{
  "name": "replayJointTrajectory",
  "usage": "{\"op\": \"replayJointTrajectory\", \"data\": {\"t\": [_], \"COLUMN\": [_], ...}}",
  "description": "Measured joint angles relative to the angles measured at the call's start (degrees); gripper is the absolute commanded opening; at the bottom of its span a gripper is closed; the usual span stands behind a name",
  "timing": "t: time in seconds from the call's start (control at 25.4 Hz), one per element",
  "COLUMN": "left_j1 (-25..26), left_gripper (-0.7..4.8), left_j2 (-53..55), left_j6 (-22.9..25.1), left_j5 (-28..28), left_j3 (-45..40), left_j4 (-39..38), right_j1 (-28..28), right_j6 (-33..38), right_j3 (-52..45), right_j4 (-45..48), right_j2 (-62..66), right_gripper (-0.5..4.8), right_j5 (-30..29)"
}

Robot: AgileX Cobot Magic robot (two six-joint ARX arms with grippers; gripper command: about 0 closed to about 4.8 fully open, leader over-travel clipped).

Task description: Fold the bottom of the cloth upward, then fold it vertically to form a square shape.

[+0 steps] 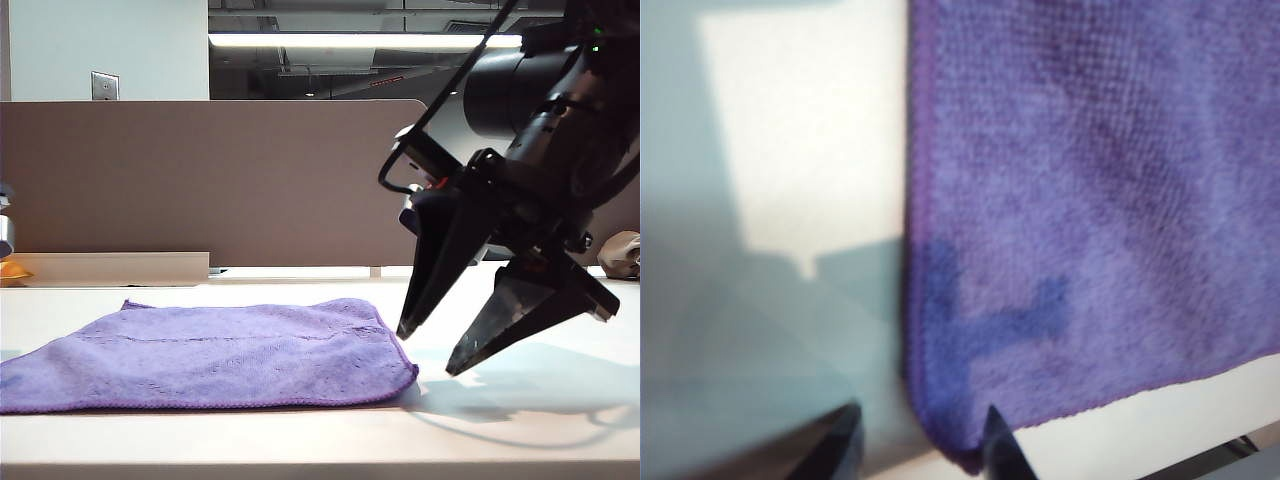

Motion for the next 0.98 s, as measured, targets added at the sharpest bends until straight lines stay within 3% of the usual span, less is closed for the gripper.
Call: {"op": "replayJointTrajectory", "data": {"t": [0.79, 0.83, 0.9, 0.98], "left_j1": [-0.7, -1.3, -2.4, -4.2], "left_gripper": [1.52, 1.52, 1.24, 0.97], "left_j2": [2.6, 2.7, 2.9, 3.0], "left_j6": [0.0, 0.0, 0.0, 0.0], "left_j5": [1.9, 2.1, 2.4, 2.2], "left_j3": [0.5, 0.5, 0.5, 0.5], "left_j4": [-0.2, -0.2, -0.2, 0.2], "right_j1": [0.0, 0.0, 0.0, 0.0], "right_j6": [2.8, 2.8, 2.8, 2.8], "right_j3": [0.0, 0.0, 0.0, 0.0], "right_j4": [5.0, 5.0, 5.0, 5.1], "right_j2": [3.3, 3.6, 4.2, 4.6], "right_gripper": [1.97, 1.89, 1.13, 1.12], "right_j5": [-0.5, -0.9, -1.6, -1.7]}}
